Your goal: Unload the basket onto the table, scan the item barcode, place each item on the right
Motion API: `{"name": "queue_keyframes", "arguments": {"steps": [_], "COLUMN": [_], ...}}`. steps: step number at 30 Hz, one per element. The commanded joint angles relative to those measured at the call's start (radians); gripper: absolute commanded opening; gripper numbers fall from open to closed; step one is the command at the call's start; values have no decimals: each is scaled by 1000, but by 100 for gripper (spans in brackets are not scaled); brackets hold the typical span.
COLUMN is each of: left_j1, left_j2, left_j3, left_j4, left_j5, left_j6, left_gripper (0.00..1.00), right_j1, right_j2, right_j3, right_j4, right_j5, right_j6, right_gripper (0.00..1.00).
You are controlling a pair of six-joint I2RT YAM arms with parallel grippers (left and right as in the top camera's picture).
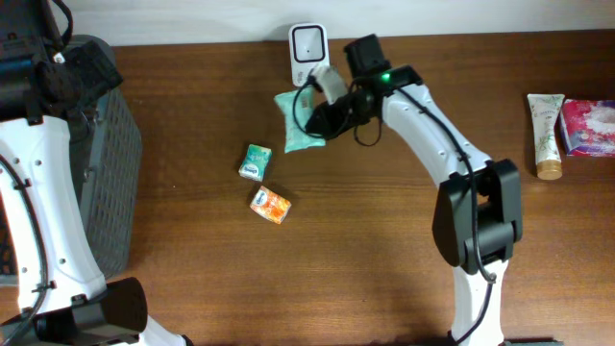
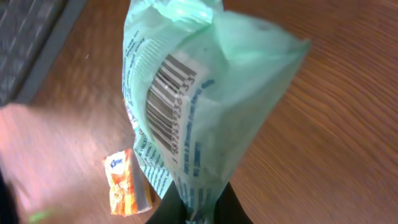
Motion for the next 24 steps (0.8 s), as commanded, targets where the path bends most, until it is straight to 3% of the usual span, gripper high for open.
{"name": "queue_keyframes", "arguments": {"steps": [1, 4, 24], "left_j1": [3, 3, 3], "left_j2": [-16, -16, -16], "left_j3": [10, 10, 10], "left_j4": [2, 2, 2], "left_j5": [-7, -7, -7], "left_j6": [-6, -6, -6], "left_gripper": [99, 99, 99], "right_j1": [36, 59, 62], "right_j2": [-36, -38, -66], "right_j3": [19, 19, 21], "right_j4": [-23, -42, -64], "right_j5": [122, 152, 174], "right_j6": [-149, -204, -199], "right_gripper": [4, 4, 4]}}
